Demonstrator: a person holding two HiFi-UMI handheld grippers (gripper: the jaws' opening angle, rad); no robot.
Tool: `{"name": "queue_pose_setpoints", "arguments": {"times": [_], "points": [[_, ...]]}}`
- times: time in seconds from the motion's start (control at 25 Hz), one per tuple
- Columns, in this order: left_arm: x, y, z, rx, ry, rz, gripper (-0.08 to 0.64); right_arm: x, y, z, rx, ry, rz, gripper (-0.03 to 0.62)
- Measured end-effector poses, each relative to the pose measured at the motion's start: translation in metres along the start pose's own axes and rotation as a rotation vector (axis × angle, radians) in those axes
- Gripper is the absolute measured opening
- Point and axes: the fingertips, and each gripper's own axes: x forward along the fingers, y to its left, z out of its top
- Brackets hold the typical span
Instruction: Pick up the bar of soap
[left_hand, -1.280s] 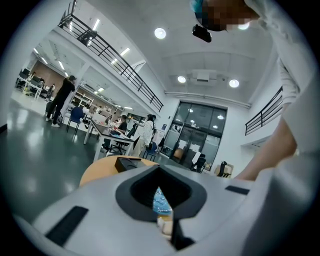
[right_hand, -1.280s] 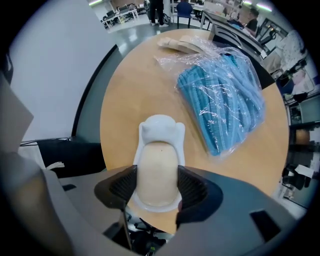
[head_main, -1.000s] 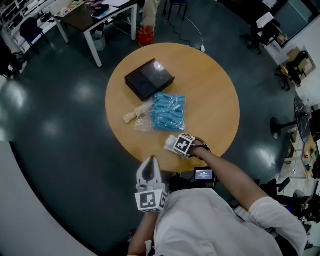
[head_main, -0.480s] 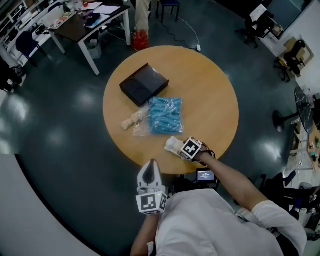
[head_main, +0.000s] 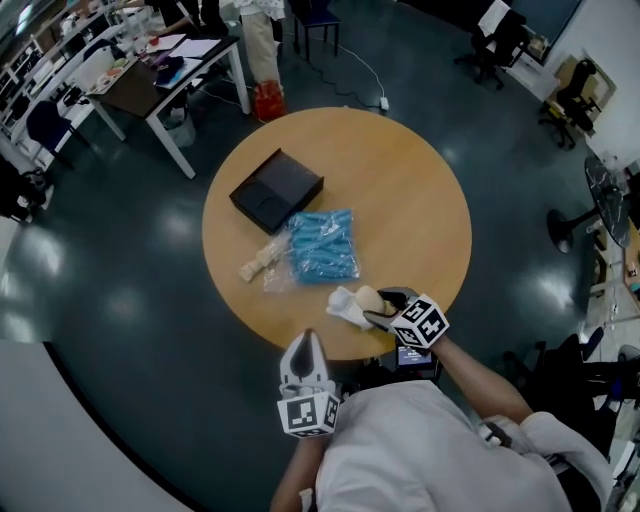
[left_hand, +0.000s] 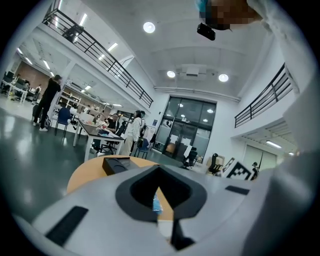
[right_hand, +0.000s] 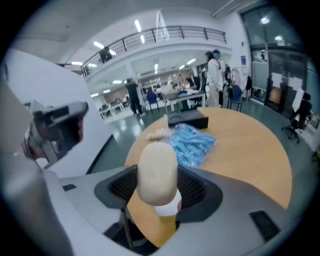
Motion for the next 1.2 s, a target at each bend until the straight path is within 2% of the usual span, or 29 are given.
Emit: {"name": "queue_pose_setpoints", "arguments": {"times": [0.12, 0.24, 0.4, 0.64, 1.2], "points": [[0.005, -0.006, 0.005, 0.005, -0.004, -0.019, 0.003, -0.051, 0.012, 0.029, 0.051, -0.242, -0.027, 0.258], [0.007, -0.014, 0.013, 0.016, -0.026, -0.036, 0.003, -0.094, 0.025, 0.05, 0.07, -0.439, -0.065, 0.258], [0.012, -0.026, 0.019, 0.023, -0.051, -0.048, 0.003, -0.118, 0.033, 0.064, 0.032, -0.588, -0.114, 0.258], [0.021, -0.046, 0.014, 0.039, -0.031, -0.094, 0.003, -0.121, 0.029, 0.06, 0.034, -0.635, -0.165, 0.258], [0.016, -0.048, 0.011, 0.045, -0.017, -0.089, 0.003, -0.126, 0.038, 0.063, 0.022, -0.664, -0.166, 0.258]]}}
